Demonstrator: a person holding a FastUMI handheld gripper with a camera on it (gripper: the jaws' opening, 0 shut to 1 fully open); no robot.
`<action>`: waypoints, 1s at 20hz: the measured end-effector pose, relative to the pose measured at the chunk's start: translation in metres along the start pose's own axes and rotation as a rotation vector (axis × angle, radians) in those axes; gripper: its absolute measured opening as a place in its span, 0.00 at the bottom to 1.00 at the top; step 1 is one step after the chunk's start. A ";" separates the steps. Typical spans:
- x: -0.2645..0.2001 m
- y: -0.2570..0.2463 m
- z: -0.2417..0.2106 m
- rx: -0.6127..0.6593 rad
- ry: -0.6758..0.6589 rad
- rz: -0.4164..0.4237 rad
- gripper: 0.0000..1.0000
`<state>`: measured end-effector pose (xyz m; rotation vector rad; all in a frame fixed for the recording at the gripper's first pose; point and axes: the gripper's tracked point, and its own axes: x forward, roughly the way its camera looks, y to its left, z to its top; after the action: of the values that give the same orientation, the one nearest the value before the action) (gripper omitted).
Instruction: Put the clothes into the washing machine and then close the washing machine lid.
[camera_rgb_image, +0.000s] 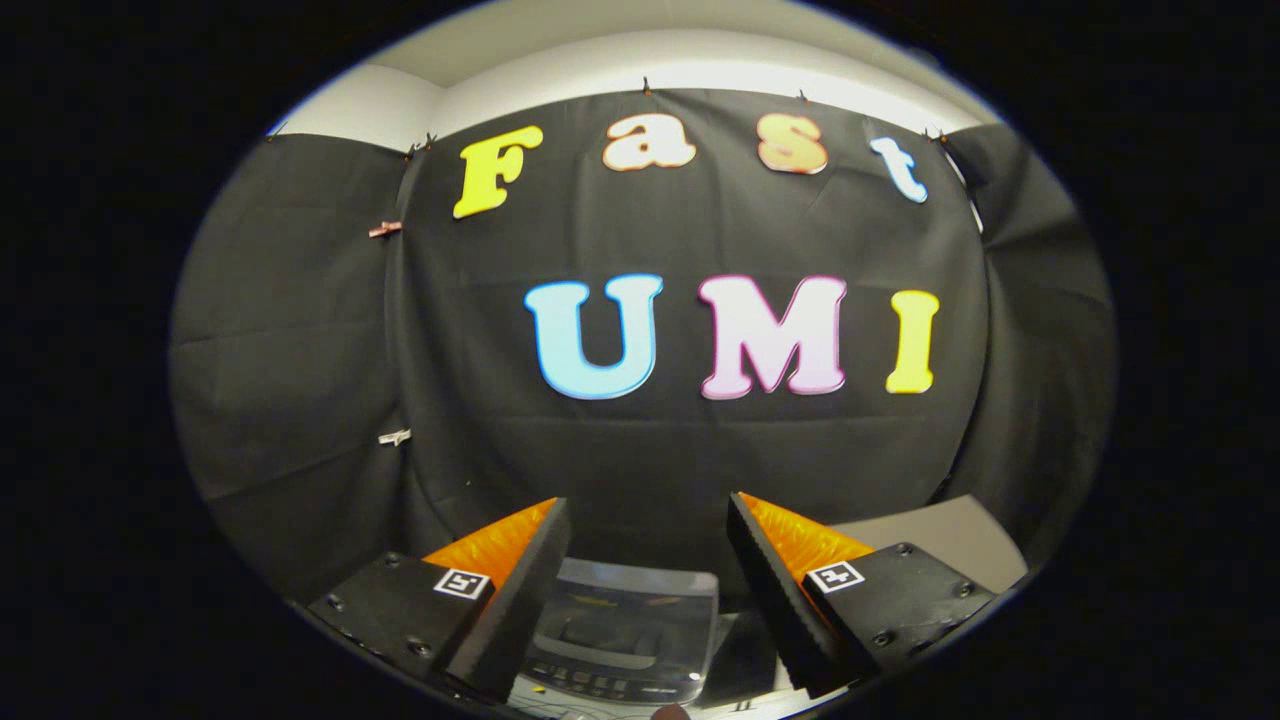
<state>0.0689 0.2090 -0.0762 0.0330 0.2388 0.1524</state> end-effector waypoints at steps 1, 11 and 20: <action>-0.008 -0.013 0.006 0.000 -0.027 -0.013 0.99; -0.067 -0.148 0.063 -0.021 -0.139 -0.180 0.98; -0.079 -0.201 0.070 0.020 -0.171 -0.202 0.98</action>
<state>0.0393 -0.0025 -0.0003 0.0413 0.0722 -0.0544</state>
